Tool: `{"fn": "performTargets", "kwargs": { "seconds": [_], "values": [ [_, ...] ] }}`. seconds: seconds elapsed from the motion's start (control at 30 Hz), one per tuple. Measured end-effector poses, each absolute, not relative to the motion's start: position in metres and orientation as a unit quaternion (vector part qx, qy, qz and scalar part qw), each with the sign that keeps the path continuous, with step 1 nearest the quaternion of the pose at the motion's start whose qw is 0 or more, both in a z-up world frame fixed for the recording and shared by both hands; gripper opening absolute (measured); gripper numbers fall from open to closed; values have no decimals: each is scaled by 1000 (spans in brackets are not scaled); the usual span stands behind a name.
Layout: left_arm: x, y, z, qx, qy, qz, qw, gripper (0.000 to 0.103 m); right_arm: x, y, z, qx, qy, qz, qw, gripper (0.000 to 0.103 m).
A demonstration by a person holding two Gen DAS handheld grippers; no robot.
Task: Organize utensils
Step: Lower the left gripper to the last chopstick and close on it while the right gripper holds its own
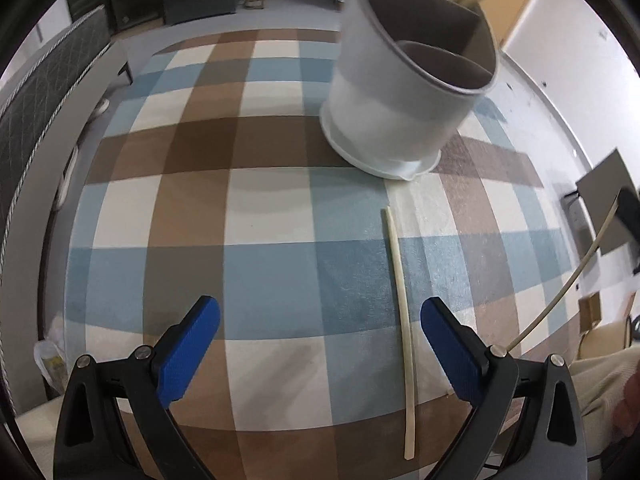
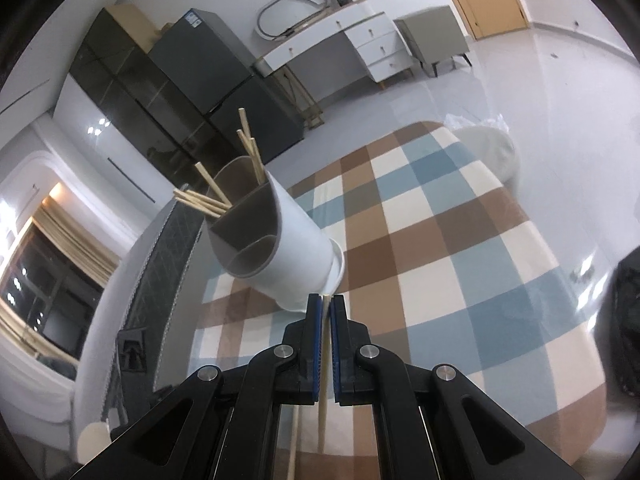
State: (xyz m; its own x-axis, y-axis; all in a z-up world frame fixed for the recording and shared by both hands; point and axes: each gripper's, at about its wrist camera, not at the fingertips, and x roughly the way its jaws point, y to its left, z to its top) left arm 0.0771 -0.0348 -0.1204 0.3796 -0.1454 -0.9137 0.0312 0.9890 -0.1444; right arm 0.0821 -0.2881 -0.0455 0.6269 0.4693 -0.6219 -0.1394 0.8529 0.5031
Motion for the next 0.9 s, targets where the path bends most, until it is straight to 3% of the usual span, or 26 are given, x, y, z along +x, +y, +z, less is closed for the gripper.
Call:
{"fn": "performTargets", "kwargs": {
  "seconds": [0.5, 0.6, 0.67, 0.73, 0.8, 0.9],
  "values": [
    [112, -78, -141, -15, 585, -23, 811, 95, 80, -299, -22, 212, 364, 184, 888, 3],
    [118, -86, -145, -2, 591, -20, 807, 78, 83, -303, -21, 217, 367, 182, 886, 3],
    [123, -90, -149, 7, 603, -21, 798, 61, 82, -305, -20, 218, 366, 181, 887, 3],
    [126, -93, -148, 1, 601, -28, 799, 56, 82, -306, -19, 219, 366, 182, 886, 3],
    [129, -97, -146, 6, 601, -30, 798, 45, 81, -307, -19, 221, 366, 183, 885, 3],
    [132, -104, -144, 11, 601, -40, 798, 20, 82, -308, -20, 223, 367, 184, 884, 3]
  ]
}}
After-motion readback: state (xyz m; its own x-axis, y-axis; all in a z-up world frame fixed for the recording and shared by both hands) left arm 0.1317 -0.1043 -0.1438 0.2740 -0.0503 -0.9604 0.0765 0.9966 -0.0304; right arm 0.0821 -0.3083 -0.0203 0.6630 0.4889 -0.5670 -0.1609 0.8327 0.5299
